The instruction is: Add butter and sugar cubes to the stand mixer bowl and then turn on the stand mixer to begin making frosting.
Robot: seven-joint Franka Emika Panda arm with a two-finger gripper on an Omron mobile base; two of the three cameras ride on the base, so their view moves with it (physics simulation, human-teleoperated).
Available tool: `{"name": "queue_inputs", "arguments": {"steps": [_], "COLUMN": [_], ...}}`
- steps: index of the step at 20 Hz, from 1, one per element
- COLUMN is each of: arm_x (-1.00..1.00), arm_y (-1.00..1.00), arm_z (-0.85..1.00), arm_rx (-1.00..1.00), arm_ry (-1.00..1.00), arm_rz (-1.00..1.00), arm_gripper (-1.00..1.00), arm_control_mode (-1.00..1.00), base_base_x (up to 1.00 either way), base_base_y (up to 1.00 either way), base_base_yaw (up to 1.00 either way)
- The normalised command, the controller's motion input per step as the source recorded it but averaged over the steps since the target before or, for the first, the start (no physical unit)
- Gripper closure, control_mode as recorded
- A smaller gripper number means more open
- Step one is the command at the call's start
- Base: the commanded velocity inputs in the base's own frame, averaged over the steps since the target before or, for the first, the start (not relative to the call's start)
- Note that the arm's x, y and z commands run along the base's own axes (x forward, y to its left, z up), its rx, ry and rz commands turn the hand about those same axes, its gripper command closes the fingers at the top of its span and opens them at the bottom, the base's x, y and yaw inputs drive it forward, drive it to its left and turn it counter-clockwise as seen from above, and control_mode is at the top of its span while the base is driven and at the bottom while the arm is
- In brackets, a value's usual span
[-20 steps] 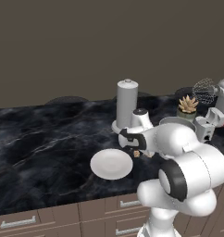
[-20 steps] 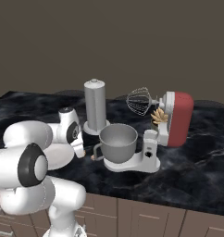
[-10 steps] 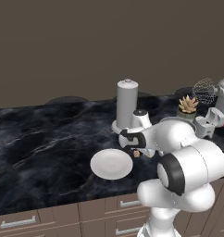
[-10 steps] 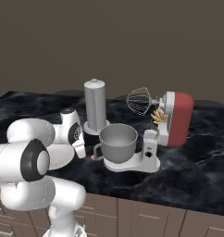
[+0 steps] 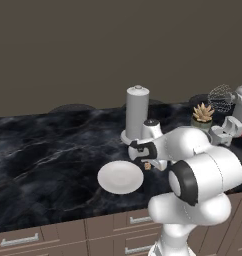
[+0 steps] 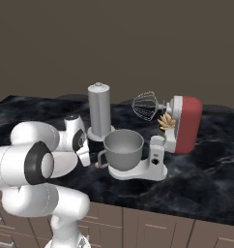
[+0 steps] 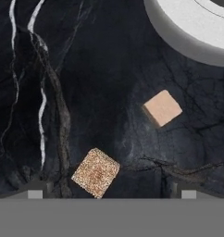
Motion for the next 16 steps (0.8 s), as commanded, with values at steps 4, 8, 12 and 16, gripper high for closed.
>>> {"name": "queue_inputs", "arguments": {"steps": [4,8,12,16], "arm_x": [0.06,0.03,0.04,0.04], "arm_y": [0.0,-0.05,-0.01,0.0], "arm_z": [-0.08,-0.01,-0.04,-0.05], "arm_rx": [0.0,0.02,0.02,0.02], "arm_ry": [0.0,0.0,0.0,0.0], "arm_rz": [0.0,0.0,0.0,0.0], "arm_gripper": [-1.0,-1.0,-1.0,-1.0], "arm_control_mode": [-1.0,-1.0,-1.0,-1.0], "base_base_x": [0.0,0.0,0.0,0.0], "base_base_y": [0.0,0.0,0.0,0.0], "base_base_yaw": [0.0,0.0,0.0,0.0]}}
